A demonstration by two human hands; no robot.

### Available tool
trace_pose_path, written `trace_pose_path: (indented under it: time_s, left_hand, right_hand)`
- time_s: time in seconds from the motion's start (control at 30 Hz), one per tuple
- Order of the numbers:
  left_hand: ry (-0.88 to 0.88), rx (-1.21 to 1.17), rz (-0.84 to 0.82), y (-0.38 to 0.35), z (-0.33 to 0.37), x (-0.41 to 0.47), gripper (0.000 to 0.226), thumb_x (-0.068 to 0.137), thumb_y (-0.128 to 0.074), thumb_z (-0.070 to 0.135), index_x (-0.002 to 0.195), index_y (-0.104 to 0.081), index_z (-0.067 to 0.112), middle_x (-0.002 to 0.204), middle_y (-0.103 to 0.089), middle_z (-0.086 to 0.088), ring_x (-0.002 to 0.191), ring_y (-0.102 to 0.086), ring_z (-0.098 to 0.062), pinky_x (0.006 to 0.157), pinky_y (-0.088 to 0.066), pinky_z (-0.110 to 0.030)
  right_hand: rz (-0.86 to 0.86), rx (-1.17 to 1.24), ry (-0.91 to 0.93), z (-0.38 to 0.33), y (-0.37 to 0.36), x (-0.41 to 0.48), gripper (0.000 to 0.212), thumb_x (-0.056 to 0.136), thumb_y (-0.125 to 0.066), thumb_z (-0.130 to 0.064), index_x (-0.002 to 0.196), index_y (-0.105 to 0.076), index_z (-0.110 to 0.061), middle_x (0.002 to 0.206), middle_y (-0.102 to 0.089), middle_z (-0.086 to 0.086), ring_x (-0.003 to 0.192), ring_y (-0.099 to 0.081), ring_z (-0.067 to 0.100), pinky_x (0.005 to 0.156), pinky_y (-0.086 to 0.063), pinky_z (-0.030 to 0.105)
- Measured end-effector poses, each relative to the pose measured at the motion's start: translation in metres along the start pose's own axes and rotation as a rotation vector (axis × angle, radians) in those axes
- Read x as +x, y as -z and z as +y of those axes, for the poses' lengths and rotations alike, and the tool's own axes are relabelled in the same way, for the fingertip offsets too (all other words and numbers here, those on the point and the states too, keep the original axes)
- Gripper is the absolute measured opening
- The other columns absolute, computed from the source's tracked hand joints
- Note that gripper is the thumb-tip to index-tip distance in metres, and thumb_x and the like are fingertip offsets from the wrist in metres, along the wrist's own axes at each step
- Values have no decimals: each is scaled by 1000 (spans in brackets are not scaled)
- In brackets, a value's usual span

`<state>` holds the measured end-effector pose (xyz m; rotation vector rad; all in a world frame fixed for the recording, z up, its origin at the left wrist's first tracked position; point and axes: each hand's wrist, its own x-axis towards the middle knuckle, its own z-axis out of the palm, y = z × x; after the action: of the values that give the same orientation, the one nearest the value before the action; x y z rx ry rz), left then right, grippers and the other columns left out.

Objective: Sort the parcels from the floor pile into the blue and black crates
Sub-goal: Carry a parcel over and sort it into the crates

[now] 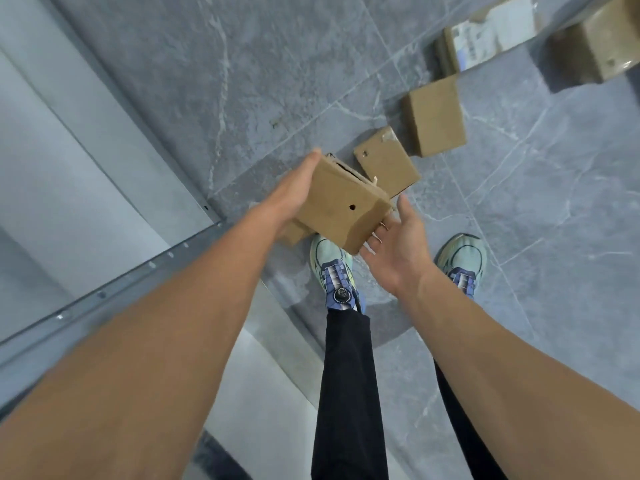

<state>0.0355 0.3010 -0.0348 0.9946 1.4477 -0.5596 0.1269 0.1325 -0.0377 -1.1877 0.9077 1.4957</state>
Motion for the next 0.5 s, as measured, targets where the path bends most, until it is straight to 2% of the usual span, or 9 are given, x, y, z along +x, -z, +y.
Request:
trace_pose_path:
  time_s: [0.07, 0.13, 0.2, 0.27, 0.37, 0.43, 0.5]
  left_hand:
    - [-22, -61, 19, 1, 17, -41, 72, 91, -33, 82, 131, -66, 32, 126, -70, 3, 115, -65, -11, 98, -49, -34]
    - [-59, -84, 19, -3, 35, -83, 56, 103, -26, 68, 125, -64, 33, 114, -68, 15, 99, -62, 4, 84, -44, -22]
    - [-123, -104, 38, -8, 57, -132, 50, 106, -22, 63, 135, -54, 37, 112, -56, 21, 91, -52, 12, 88, -37, -21]
    - [-178, -140, 47, -16, 83, -185, 58, 106, -21, 62, 152, -42, 32, 113, -49, 17, 92, -49, 8, 93, -32, -21]
    - [-236, -189, 61, -28, 118, -262, 60, 106, -20, 61, 155, -38, 31, 120, -46, 13, 111, -45, -3, 102, -27, -28]
    - [-293, -218, 83, -37, 140, -309, 49, 106, -21, 62, 143, -46, 41, 114, -53, 17, 106, -51, -2, 104, -28, -29]
    - [-340, -219, 97, -46, 160, -354, 36, 107, -21, 60, 109, -55, 48, 94, -57, 29, 87, -55, 12, 100, -30, -30]
  right_hand:
    - [-19, -57, 29, -14, -7, -36, 67, 106, -35, -64, 153, -50, -19, 148, -59, 1, 139, -52, 20, 123, -34, 45]
    - [-34, -123, 72, -31, -14, -76, 66, 107, -32, -64, 155, -48, -22, 152, -56, 0, 143, -48, 18, 124, -31, 44]
    - [-56, -191, 135, -52, -20, -115, 67, 107, -31, -65, 159, -42, -25, 158, -50, -2, 147, -43, 15, 126, -27, 43]
    - [-59, -243, 204, -76, -25, -157, 69, 106, -32, -67, 162, -37, -26, 161, -46, -4, 149, -40, 13, 128, -24, 42]
    - [-81, -309, 306, -112, -29, -226, 71, 104, -32, -70, 161, -39, -27, 158, -50, -7, 147, -42, 10, 128, -24, 42]
    - [-121, -339, 376, -133, -30, -276, 68, 105, -29, -69, 157, -44, -28, 152, -55, -9, 143, -46, 9, 126, -27, 40]
    - [-144, -341, 437, -151, -29, -328, 65, 106, -28, -66, 156, -45, -29, 146, -57, -12, 140, -48, 7, 125, -29, 38]
